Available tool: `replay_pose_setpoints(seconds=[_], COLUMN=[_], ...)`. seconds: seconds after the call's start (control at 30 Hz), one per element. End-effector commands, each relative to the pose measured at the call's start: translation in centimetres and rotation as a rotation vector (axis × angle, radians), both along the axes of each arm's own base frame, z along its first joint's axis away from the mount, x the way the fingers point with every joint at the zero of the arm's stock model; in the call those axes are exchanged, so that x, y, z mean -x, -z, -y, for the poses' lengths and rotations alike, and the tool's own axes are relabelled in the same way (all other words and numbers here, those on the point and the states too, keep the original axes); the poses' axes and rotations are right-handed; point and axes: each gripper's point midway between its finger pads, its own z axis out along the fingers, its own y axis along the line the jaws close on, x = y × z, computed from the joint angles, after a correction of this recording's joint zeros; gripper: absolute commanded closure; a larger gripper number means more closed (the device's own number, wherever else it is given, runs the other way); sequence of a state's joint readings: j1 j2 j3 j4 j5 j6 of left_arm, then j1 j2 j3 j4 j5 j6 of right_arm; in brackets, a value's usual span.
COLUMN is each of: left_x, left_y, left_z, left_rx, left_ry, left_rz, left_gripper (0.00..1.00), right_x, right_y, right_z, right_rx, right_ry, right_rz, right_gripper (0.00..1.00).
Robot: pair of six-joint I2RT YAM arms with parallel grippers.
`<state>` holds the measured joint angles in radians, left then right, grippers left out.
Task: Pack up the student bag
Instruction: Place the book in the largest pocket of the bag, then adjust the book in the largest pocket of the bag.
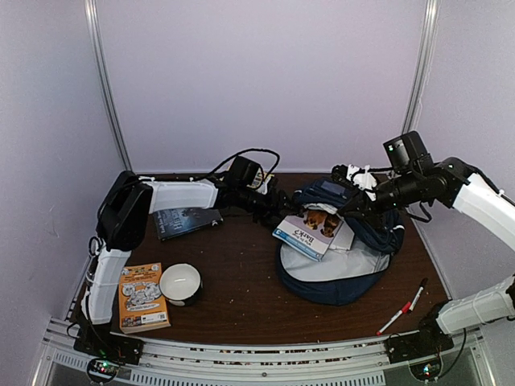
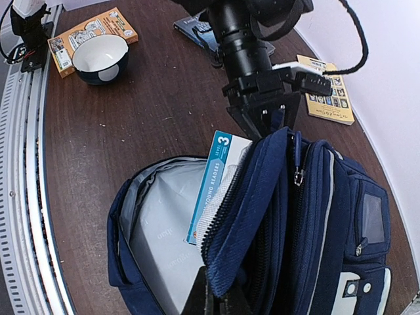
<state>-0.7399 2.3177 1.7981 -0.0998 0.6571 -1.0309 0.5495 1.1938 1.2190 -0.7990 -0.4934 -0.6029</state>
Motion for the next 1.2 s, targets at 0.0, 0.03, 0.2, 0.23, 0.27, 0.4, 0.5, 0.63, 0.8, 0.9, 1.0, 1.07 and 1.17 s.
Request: replay_pose_setpoints(seconds=[0.0, 0.03, 0.2, 0.23, 0.27, 0.4, 0.5, 0.63, 0.8, 0.9, 1.0, 1.07, 1.17], left_x=[-0.7, -0.5, -0.6, -0.7, -0.7, 1.0, 3.3, 6.1, 8.6, 10.1, 10.7, 11.1, 12.0], left_y=[-2.2, -2.0, -2.3, -2.5, -3.3, -6.0, -5.6, -2.3, -1.4, -2.8, -3.2, -2.8, -1.8], left_z=[-2.1, -2.1, -3.5, -4.5, -5.5, -9.3, -11.1, -10.6, -8.1, -5.5, -3.7, -2.8, -1.9], left_rx=[-0.102, -0.101, -0.168, -0.205, -0.238, -0.374, -0.425, -0.425, -0.458, -0.39, -0.389, -0.392, -0.393], left_ry=[-0.032, -0.025, -0.078, -0.093, -0.105, -0.106, -0.081, 0.042, 0.223, 0.29, 0.333, 0.38, 0.475], left_rz=[0.151, 0.148, 0.231, 0.286, 0.354, 0.618, 0.695, 0.676, 0.797, 0.931, 1.049, 1.101, 1.177], left_gripper=[0.33, 0.33, 0.34, 0.34, 0.33, 0.29, 0.29, 0.39, 0.53, 0.77, 1.0, 1.0, 1.0], right_x=[0.1, 0.0, -0.9, -1.0, -1.1, -0.9, -0.9, -0.9, -0.6, -0.4, -0.5, -0.5, -0.4], right_y=[-2.0, -2.1, -2.7, -2.8, -2.8, -3.1, -3.5, -3.6, -3.2, -2.9, -2.9, -3.0, -3.3], right_z=[-0.3, -0.3, -0.4, -0.3, -0.4, -0.5, -0.5, -0.5, -0.7, -1.0, -1.2, -1.3, -1.5], right_rx=[-0.059, -0.068, -0.083, -0.084, -0.085, -0.092, -0.096, -0.095, -0.098, -0.103, -0.108, -0.11, -0.121], right_ry=[-0.011, -0.007, 0.02, 0.022, 0.024, 0.015, 0.012, 0.01, -0.004, -0.016, -0.019, -0.022, -0.024], right_rz=[0.059, 0.056, 0.056, 0.055, 0.048, 0.034, 0.04, 0.042, 0.022, 0.006, -0.004, -0.012, -0.023], right_gripper=[1.0, 1.0, 1.0, 1.0, 1.0, 1.0, 1.0, 1.0, 1.0, 1.0, 1.0, 1.0, 1.0])
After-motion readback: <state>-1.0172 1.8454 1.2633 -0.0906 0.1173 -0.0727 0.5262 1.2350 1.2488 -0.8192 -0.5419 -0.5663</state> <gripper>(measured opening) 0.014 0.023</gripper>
